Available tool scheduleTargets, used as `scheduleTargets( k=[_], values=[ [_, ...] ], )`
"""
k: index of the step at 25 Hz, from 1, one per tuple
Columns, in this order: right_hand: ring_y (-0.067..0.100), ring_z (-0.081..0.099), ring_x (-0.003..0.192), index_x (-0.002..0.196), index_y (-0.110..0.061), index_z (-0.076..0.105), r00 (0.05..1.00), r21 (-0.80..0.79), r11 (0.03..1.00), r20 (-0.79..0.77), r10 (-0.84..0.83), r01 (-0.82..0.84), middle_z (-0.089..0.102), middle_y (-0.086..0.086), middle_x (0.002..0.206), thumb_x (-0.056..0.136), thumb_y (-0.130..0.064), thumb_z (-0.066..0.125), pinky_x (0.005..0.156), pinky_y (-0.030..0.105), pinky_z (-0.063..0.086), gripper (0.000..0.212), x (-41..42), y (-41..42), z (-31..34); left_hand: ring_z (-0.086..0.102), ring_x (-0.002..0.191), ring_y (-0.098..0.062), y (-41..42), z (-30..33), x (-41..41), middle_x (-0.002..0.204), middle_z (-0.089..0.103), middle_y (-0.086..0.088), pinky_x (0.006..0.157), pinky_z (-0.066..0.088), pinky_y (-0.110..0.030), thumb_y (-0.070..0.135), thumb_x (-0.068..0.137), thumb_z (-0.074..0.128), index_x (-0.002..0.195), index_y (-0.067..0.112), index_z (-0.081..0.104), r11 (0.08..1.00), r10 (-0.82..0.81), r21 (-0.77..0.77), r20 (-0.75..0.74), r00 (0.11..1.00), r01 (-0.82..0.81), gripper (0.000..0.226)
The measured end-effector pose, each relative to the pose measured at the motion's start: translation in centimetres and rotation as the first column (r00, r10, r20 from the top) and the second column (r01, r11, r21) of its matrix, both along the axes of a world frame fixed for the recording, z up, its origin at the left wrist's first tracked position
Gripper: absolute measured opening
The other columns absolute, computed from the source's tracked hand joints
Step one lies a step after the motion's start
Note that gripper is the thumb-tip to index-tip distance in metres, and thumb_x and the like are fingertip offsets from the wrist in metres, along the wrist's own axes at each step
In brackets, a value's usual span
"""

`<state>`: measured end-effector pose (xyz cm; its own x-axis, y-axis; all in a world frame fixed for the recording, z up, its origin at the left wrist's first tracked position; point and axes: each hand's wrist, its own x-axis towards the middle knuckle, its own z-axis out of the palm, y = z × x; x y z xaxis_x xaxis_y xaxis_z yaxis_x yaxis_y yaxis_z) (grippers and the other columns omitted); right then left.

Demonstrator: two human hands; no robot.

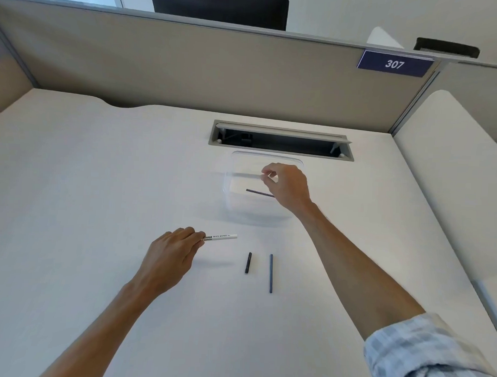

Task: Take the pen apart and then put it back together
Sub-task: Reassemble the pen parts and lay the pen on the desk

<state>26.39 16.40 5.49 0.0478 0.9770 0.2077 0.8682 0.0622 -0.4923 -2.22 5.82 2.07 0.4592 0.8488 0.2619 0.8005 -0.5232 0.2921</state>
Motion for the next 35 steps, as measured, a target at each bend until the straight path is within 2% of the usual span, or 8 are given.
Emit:
scheduleTargets(
  k=[6,8,12,15,18,25,32,35],
  values=[
    [0.014,0.068,0.085,0.092,-0.018,0.073,0.988,0.157,0.986,-0.153,-0.034,0.058,0.075,-0.006,0.094,0.091,-0.021,0.062,0.073,0.03,0.052,0.011,-0.1,-4.8,0.0,0.05,0.059,-0.02,-0.8,0.2,0.1,0.073,0.055,0.006,0.05,0.037,-0.028,0.034,0.096,0.034,0.099,0.018,0.065,1.0,-0.009,-0.026,0.028,1.0,0.009,0.036],
    [0.012,0.068,0.084,0.092,-0.018,0.073,0.983,0.163,0.985,-0.182,-0.031,0.062,0.075,-0.006,0.095,0.091,-0.021,0.063,0.073,0.029,0.052,0.01,-0.4,-7.3,-0.4,0.051,0.059,-0.02,-1.3,0.2,0.2,0.074,0.056,0.007,0.049,0.038,-0.028,0.035,0.095,0.035,0.1,0.019,0.066,0.999,0.003,-0.041,0.053,0.999,0.0,0.035],
    [0.009,0.067,0.081,0.093,-0.021,0.072,0.985,0.045,0.997,-0.165,-0.057,0.065,0.074,-0.01,0.094,0.09,-0.024,0.064,0.07,0.024,0.046,0.009,-1.1,-12.3,-2.8,0.055,0.064,-0.017,-2.9,-0.2,0.6,0.079,0.056,0.012,0.053,0.047,-0.033,0.034,0.095,0.041,0.104,0.023,0.065,0.991,0.044,-0.134,0.144,0.989,-0.025,0.028],
    [0.01,0.067,0.084,0.097,-0.022,0.072,0.979,-0.093,0.989,-0.16,-0.126,0.112,0.072,-0.011,0.096,0.09,-0.026,0.063,0.072,0.026,0.047,0.012,-1.1,-15.4,-5.2,0.055,0.065,-0.016,-4.1,-0.5,1.0,0.08,0.057,0.013,0.054,0.048,-0.033,0.039,0.094,0.037,0.104,0.025,0.065,0.987,0.039,-0.157,0.151,0.988,-0.015,0.033],
    [0.011,0.067,0.084,0.097,-0.023,0.071,0.969,-0.159,0.972,-0.147,-0.197,0.174,0.072,-0.011,0.097,0.09,-0.027,0.063,0.07,0.025,0.045,0.011,-1.1,-17.8,-6.6,0.055,0.065,-0.016,-5.1,-0.8,1.2,0.079,0.057,0.013,0.053,0.047,-0.031,0.036,0.094,0.041,0.103,0.025,0.065,0.984,0.049,-0.178,0.143,0.988,-0.023,0.028],
    [0.015,0.065,0.08,0.087,-0.02,0.07,0.934,-0.2,0.94,-0.177,-0.311,0.275,0.072,-0.008,0.089,0.086,-0.034,0.068,0.078,0.034,0.05,0.014,-2.3,-19.9,-7.9,0.053,0.063,-0.015,-6.4,-1.1,1.2,0.077,0.055,0.012,0.052,0.045,-0.029,0.043,0.094,0.034,0.102,0.026,0.065,0.982,0.037,-0.187,0.112,0.993,-0.015,0.036],
    [0.018,0.064,0.082,0.085,-0.02,0.069,0.932,-0.202,0.921,-0.081,-0.354,0.332,0.07,-0.007,0.085,0.087,-0.034,0.064,0.078,0.034,0.038,0.015,-3.5,-19.6,-8.0,0.052,0.061,-0.016,-7.2,-0.7,1.3,0.077,0.056,0.012,0.051,0.044,-0.029,0.035,0.094,0.043,0.101,0.025,0.065,0.986,0.037,-0.168,0.105,0.994,-0.019,0.026],
    [0.017,0.066,0.079,0.083,-0.02,0.069,0.923,-0.213,0.911,-0.082,-0.376,0.353,0.072,-0.008,0.084,0.088,-0.029,0.06,0.079,0.034,0.039,0.014,-3.7,-19.6,-7.9,0.053,0.062,-0.016,-7.4,-0.7,1.2,0.078,0.056,0.012,0.052,0.045,-0.03,0.041,0.095,0.036,0.101,0.026,0.065,0.985,0.027,-0.17,0.104,0.994,-0.009,0.033]
  ],
)
